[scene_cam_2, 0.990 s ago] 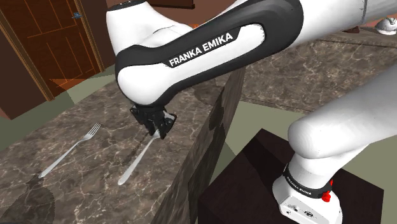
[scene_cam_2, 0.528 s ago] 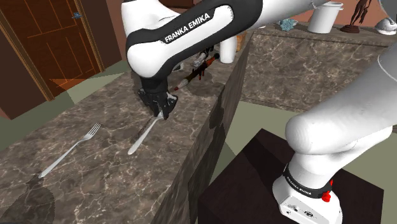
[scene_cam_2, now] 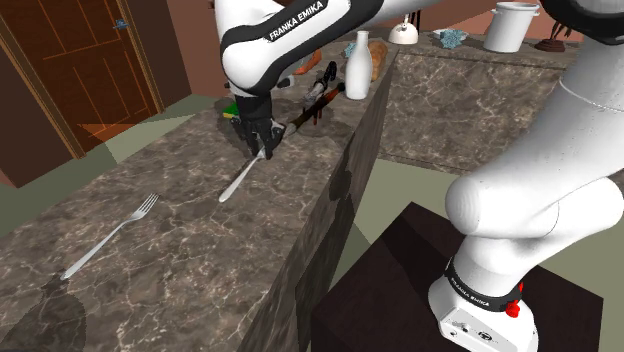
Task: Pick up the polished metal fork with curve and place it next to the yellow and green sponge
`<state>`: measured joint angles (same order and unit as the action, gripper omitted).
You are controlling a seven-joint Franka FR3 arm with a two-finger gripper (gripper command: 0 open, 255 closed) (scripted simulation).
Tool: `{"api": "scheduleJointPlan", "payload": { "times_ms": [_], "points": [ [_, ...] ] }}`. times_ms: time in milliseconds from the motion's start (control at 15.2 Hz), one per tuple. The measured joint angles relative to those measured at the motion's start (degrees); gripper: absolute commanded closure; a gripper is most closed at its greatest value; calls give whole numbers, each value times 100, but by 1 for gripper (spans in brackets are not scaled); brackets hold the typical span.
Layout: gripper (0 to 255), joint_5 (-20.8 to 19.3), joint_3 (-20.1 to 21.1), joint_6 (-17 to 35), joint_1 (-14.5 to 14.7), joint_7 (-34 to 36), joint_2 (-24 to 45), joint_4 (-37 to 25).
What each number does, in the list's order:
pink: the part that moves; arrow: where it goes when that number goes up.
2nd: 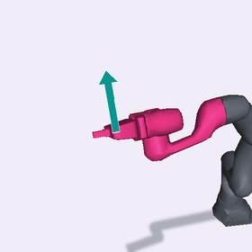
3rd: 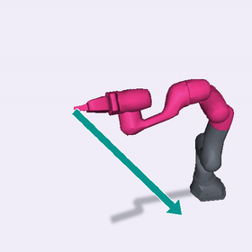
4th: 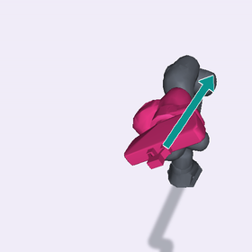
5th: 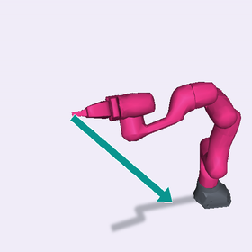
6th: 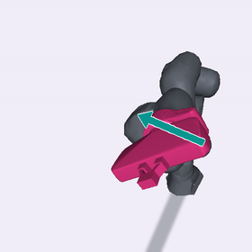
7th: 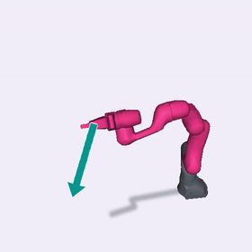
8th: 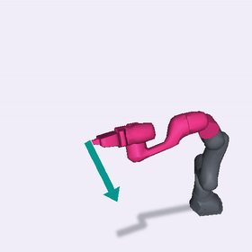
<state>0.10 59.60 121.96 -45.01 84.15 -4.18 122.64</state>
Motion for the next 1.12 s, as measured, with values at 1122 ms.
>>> {"api": "scheduleJointPlan", "payload": {
  "times_ms": [1122],
  "points": [
    [255, -2574, -1147, -1056, 369, -230, 3239, -3124]
  ]
}}
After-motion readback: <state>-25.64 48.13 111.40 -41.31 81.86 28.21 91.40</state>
